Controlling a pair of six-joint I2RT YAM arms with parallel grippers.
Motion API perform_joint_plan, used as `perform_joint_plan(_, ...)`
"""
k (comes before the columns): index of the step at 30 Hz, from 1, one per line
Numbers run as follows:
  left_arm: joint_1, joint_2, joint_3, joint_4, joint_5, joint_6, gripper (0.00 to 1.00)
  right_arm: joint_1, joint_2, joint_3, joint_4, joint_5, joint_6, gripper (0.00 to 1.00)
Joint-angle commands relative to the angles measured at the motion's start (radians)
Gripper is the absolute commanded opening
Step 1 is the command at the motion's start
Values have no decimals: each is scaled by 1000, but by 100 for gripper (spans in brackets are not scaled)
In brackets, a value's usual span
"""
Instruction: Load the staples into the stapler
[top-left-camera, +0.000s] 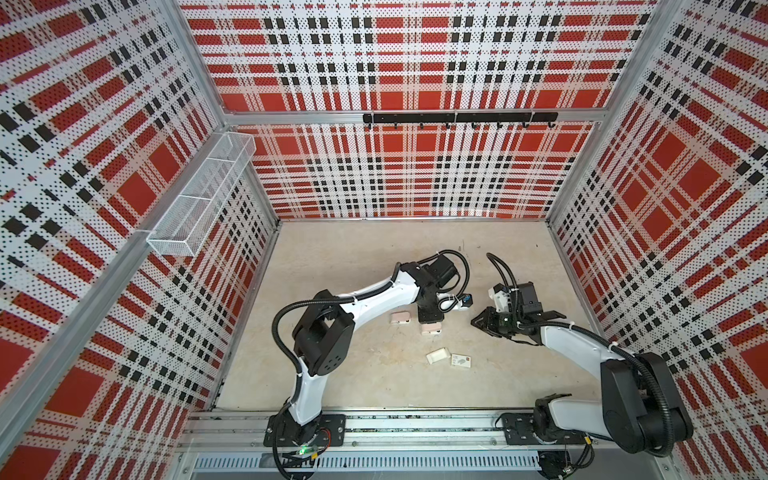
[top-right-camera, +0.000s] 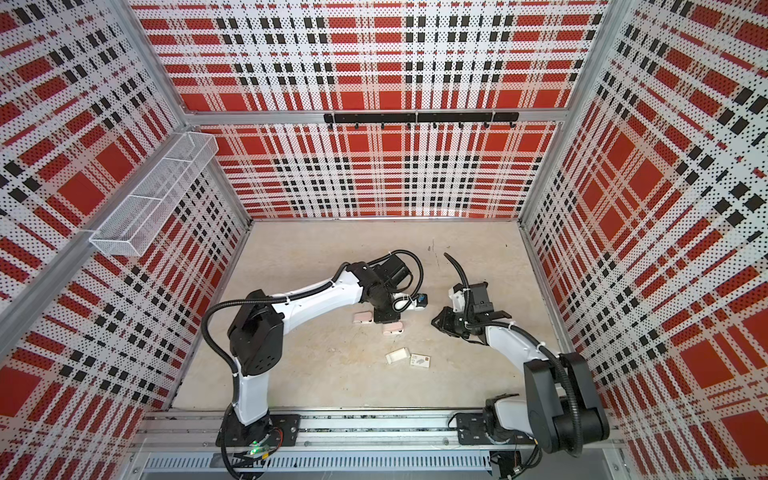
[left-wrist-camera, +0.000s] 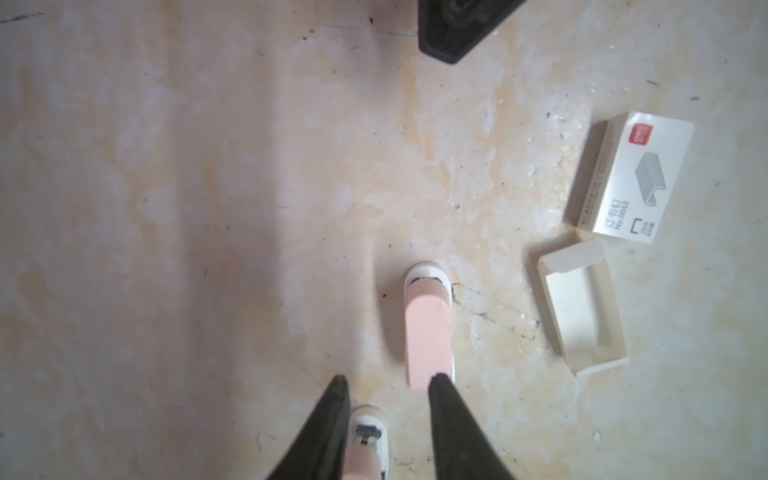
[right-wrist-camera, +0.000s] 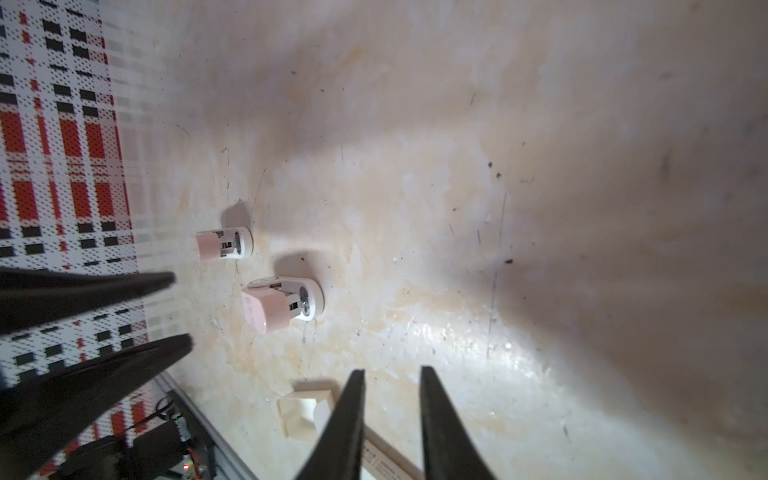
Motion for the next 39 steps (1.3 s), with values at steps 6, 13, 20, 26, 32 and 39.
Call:
perform_joint_plan(6, 151, -198, -46, 19, 49, -116, 65, -10, -47, 61, 177, 74, -97, 87)
perform_joint_plan(13, 343, -339, -216, 149, 94, -233, 80, -17, -8, 152, 202, 165, -181, 100)
perform_joint_plan(20, 557, -474, -509, 493, 59, -435, 99, -20, -45, 86, 363, 325, -338, 100)
perform_joint_plan(26, 676, -551, -764, 818, 54, -505, 100, -67, -103, -66, 575, 525, -445, 100)
perform_joint_plan(32, 741, -558, -1018, 1281, 86, -535, 99, -182, -39, -168, 802, 524, -455, 100)
perform_joint_plan(39, 815, -535, -1204, 1613, 113, -589, 100, -217, 68, -263, 1112, 473, -459, 100)
